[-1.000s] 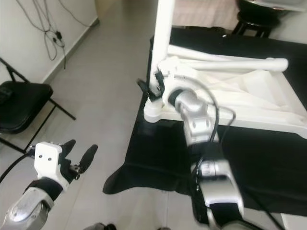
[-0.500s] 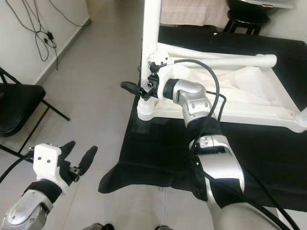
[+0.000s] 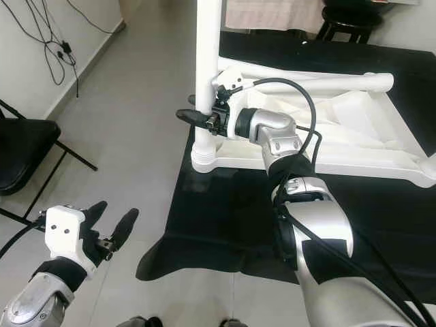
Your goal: Building children table
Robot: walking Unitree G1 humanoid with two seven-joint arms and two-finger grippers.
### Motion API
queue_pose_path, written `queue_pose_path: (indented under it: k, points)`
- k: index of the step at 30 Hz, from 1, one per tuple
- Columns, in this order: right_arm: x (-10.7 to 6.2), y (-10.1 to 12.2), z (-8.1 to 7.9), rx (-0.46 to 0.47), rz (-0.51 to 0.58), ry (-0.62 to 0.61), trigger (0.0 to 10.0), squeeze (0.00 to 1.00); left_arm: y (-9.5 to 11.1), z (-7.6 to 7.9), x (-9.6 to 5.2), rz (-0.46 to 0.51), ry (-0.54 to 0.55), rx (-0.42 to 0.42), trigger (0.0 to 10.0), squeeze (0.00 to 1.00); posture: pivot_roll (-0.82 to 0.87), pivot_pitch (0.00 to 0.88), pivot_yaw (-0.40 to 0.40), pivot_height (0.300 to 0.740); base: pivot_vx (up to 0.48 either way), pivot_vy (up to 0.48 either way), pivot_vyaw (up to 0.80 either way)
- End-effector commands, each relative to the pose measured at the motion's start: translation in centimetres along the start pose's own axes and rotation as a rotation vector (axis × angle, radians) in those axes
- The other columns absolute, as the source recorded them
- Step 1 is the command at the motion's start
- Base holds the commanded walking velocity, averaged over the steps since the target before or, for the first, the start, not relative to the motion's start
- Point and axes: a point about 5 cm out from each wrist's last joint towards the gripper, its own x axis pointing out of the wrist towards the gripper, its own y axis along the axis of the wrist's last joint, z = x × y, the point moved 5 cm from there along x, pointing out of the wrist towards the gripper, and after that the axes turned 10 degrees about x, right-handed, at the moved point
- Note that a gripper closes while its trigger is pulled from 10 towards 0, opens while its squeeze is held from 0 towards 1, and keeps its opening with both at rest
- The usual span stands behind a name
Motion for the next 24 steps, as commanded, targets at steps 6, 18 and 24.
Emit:
queue_pose_path:
  k: [6,18,24]
  points:
    - [-1.8,-0.2,0.9,-0.048,0.008,-0.051,0.0,0.0,-0.7,0.1,-0.2,-0.028,-0.02,-0.014,10.0,0.0,0.07,0.174,-0.002,0.74,0.0,0.0,0.0]
    - [-3.2,-10.9,-2.5,0.098,0.003,-0.735,0.0,0.0,-1.8,-1.2,0.6,-0.043,-0.004,0.013,10.0,0.0,0.02,0.101,0.023,0.74,0.0,0.0,0.0]
    - [-2.3,-12.4,-2.5,0.133,-0.066,-0.711,0.0,0.0,-1.9,-1.9,0.9,-0.032,0.027,0.014,10.0,0.0,0.04,0.104,0.003,0.74,0.0,0.0,0.0]
